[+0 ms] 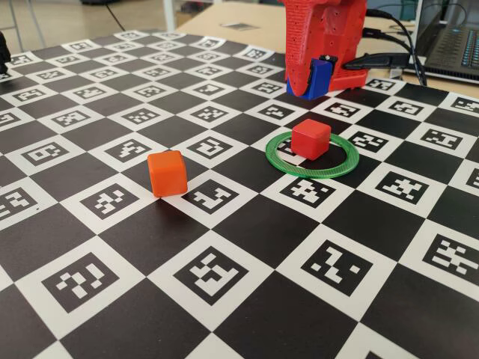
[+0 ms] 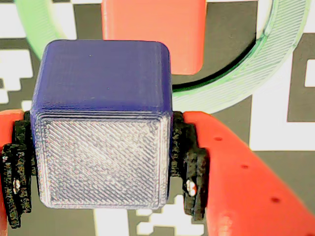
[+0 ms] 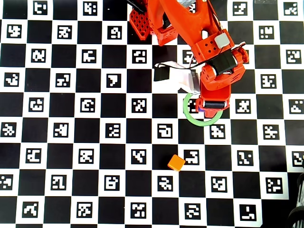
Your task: Grab the red cube then put it in the green circle then put the blue cube on top and finally the orange cube on top
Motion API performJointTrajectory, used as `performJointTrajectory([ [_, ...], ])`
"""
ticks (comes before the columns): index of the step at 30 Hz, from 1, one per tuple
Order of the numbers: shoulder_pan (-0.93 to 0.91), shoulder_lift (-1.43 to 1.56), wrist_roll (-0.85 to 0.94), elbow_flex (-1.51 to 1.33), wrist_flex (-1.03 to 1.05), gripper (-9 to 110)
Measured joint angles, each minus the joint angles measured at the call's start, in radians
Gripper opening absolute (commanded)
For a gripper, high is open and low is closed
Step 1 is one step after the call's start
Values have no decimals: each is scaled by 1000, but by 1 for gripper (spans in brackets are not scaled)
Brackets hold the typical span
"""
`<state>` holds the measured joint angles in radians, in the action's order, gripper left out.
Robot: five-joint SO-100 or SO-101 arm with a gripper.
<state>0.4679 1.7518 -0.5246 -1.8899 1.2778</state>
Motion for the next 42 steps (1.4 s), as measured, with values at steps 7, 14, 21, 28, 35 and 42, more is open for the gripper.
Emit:
performJointTrajectory([
  [7,5,21,-20,-69,-34,8],
  [14,31,28,-28,-100,-78,8],
  [21,51,28,-23,-140,-137,8],
  [28,48,28,17,-164,-166,8],
  [35,35,28,43,-170,-176,8],
  [42,35,28,46,-192,-186,8],
])
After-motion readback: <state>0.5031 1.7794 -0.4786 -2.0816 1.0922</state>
